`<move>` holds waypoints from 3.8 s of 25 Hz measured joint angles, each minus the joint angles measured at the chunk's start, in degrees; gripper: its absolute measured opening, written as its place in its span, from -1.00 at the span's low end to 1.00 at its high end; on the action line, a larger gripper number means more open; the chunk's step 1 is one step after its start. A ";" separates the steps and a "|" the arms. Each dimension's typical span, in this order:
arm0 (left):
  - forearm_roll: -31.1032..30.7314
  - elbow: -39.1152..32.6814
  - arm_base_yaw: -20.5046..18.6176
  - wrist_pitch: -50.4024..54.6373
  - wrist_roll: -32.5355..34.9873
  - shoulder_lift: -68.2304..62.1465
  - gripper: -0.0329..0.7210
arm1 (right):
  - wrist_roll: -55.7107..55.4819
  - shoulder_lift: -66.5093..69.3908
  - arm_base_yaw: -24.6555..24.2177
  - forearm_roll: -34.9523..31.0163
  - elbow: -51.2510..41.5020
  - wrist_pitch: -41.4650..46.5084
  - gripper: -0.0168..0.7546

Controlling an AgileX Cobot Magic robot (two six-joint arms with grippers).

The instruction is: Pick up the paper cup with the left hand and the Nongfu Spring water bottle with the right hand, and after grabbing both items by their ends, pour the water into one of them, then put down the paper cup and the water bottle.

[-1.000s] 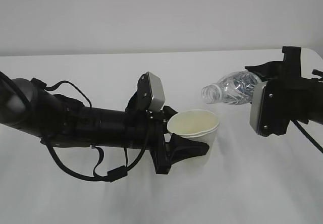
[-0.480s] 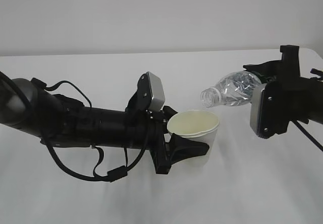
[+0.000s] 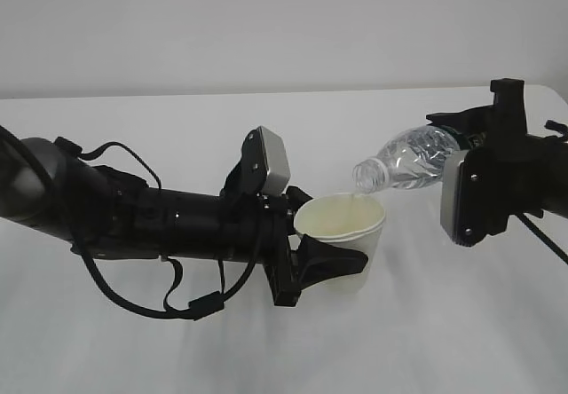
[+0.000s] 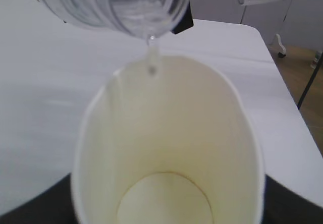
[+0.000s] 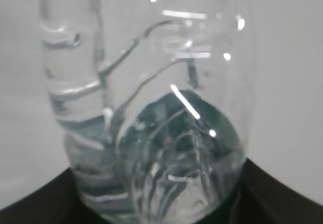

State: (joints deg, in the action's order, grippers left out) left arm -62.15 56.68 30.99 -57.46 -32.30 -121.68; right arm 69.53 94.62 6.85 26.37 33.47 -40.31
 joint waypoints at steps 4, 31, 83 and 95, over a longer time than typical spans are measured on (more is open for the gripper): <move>0.00 0.00 0.00 0.00 0.00 0.00 0.23 | 0.53 0.00 0.00 0.00 0.00 -0.08 0.20; 0.00 0.00 0.00 0.00 0.00 0.00 0.21 | 0.69 0.00 0.00 0.00 0.00 -0.12 0.20; 0.00 0.00 0.00 1.09 0.00 0.00 0.20 | 2.59 0.00 0.00 0.00 0.00 -0.21 0.20; 0.34 0.00 0.00 0.97 0.00 -0.78 0.20 | 2.72 0.00 0.00 0.00 0.00 -0.21 0.20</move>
State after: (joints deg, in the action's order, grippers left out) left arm -61.82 56.68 30.99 -56.49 -32.30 -122.46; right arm 72.25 94.62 6.85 26.37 33.47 -40.53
